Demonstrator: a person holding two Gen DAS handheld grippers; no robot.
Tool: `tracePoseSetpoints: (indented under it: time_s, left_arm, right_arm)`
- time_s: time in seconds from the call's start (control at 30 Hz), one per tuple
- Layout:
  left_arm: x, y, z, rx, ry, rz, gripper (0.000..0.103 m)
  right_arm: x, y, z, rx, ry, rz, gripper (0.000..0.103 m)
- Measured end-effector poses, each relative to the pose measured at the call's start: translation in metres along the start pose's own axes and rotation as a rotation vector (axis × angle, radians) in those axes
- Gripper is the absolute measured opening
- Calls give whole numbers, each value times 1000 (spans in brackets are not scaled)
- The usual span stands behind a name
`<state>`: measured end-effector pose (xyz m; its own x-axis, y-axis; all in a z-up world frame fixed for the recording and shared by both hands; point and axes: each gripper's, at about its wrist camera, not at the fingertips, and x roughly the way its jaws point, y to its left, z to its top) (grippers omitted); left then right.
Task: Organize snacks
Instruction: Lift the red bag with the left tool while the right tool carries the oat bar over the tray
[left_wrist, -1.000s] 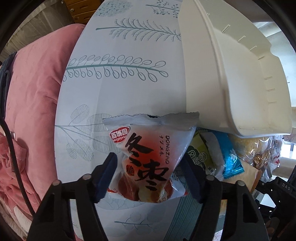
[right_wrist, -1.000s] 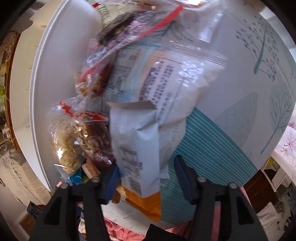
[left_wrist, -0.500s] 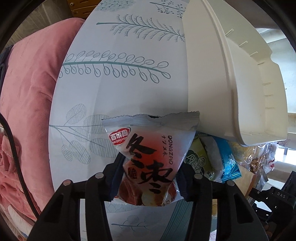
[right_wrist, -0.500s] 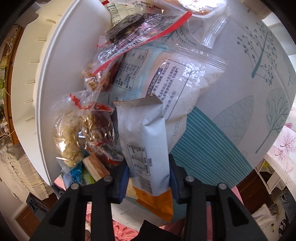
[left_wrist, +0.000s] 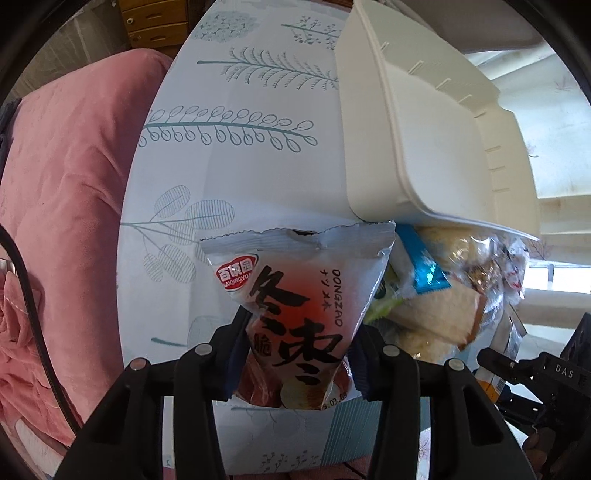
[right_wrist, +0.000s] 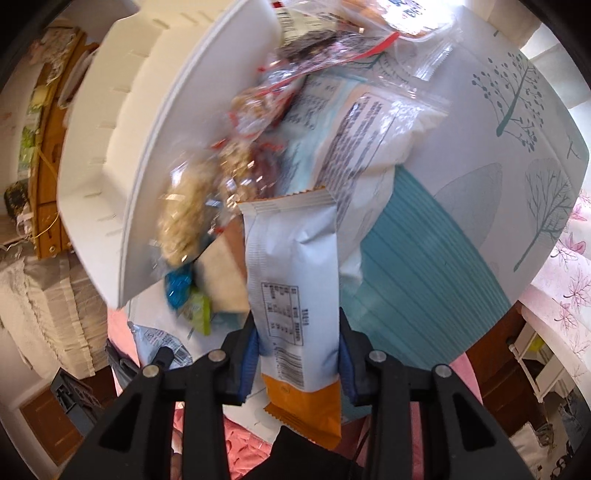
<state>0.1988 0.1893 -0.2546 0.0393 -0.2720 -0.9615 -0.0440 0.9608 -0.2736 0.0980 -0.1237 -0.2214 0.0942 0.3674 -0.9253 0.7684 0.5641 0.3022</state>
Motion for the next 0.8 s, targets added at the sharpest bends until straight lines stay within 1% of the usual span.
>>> tracePoseSetpoints:
  time_s: [0.1, 0.37, 0.5, 0.6, 0.8]
  left_arm:
    - [-17, 1, -8, 22, -24, -16, 45]
    - [-65, -18, -33, 89, -83, -37, 45]
    - [-89, -30, -37, 112, -116, -51, 45]
    - [-106, -43, -37, 134, -145, -49, 45]
    - [-137, -67, -32, 141, -199, -46, 45]
  right_arm:
    - [-5, 10, -13, -50, -22, 15, 37]
    - [-23, 42, -50, -221, -83, 48, 37]
    - [-35, 55, -61, -307, -105, 68, 37]
    - [-45, 63, -62, -362, -120, 87, 37]
    - [-70, 75, -50, -468, -144, 130, 37]
